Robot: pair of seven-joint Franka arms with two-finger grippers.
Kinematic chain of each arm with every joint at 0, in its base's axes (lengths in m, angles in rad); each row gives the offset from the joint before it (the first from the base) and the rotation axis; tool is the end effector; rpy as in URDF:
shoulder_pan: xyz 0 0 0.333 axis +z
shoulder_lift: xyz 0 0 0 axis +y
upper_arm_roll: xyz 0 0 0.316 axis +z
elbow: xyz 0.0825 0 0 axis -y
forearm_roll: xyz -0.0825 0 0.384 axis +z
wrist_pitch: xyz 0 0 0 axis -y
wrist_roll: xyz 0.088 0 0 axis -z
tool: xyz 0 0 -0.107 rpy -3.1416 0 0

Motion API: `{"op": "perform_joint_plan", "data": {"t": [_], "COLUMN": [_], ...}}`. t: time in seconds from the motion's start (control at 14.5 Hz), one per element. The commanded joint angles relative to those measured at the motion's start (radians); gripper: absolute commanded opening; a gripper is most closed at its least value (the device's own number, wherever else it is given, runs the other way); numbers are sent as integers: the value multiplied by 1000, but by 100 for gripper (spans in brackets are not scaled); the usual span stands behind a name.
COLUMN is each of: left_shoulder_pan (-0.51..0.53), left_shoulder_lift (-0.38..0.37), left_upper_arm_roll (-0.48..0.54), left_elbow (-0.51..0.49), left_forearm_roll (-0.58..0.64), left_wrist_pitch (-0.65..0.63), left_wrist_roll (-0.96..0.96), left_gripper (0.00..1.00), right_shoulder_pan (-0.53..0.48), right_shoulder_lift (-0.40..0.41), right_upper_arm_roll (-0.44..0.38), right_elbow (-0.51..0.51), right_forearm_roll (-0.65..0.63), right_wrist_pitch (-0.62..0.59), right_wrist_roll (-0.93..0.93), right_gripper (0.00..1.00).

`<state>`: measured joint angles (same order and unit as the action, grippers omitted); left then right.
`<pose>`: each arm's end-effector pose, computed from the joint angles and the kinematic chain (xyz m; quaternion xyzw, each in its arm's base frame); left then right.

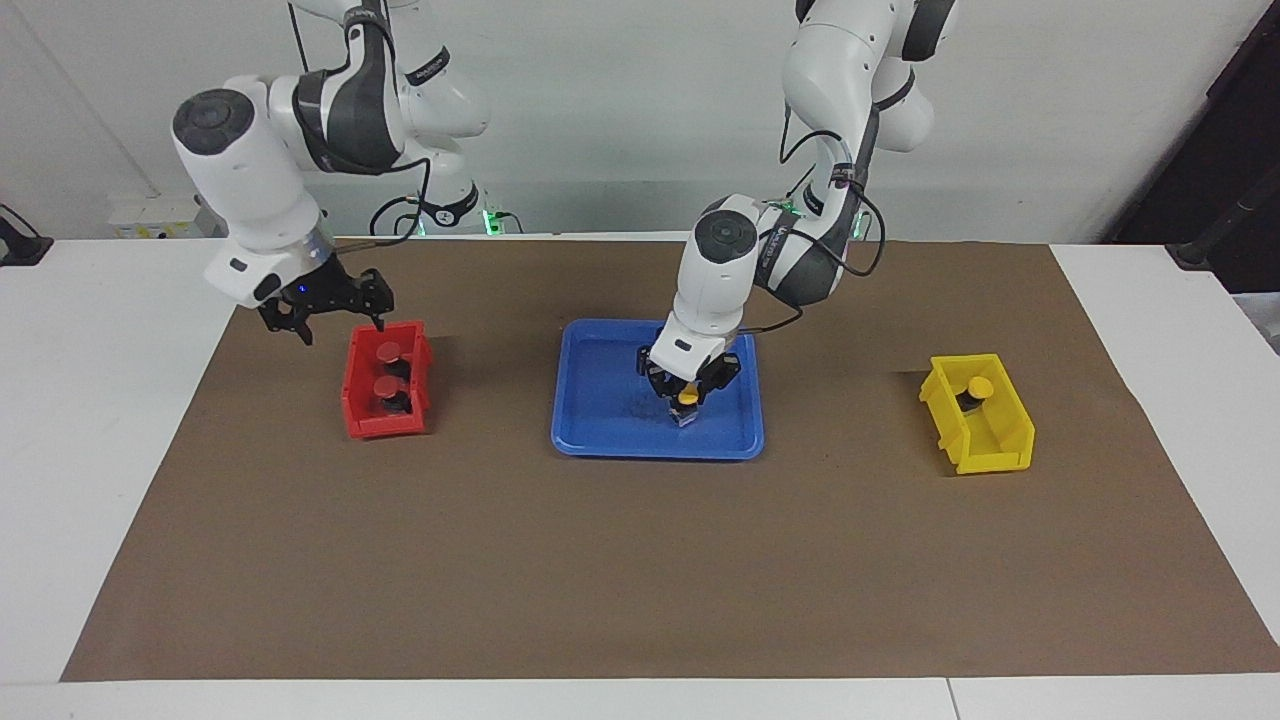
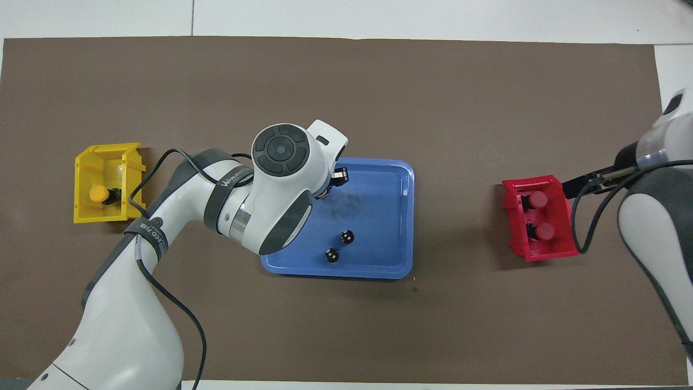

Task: Sort red and yellow buttons by color
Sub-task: 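Carry the yellow button to the yellow bin with the left gripper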

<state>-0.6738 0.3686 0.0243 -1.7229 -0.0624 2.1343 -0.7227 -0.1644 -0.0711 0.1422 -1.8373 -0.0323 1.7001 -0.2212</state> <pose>0.5211 -0.4010 0.3756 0.9982 0.0517 0.0025 0.0309 0.5333 -0.0129 0.5475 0.9941 0.1015 -0.0357 0.0168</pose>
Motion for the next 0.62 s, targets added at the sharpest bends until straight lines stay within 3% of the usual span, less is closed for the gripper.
{"op": "perform_joint_plan", "data": {"t": [0.0,0.21,0.55], "left_shoulder_pan": [98,279,495], "left_shoulder_lift": [-25,-91,-122], "left_upper_arm_roll": [9,9,11], "left_elbow": [91,118,99], "left_forearm_roll": [-17,-14,4], "left_wrist_pitch": [-178,-296,-327], "left_wrist_roll": [56,273,582], "left_gripper": [1,1,1], "right_shoulder_pan": [-21,-27,-27], "right_shoulder_lift": [17,13,17], "right_upper_arm_roll": [5,5,5], "right_elbow": [162,168,171], "right_forearm_roll": [12,14,17], "right_wrist_pitch": [-172,-177,-163], "right_wrist_roll": [35,58,108], "right_gripper": [100,100,100]}}
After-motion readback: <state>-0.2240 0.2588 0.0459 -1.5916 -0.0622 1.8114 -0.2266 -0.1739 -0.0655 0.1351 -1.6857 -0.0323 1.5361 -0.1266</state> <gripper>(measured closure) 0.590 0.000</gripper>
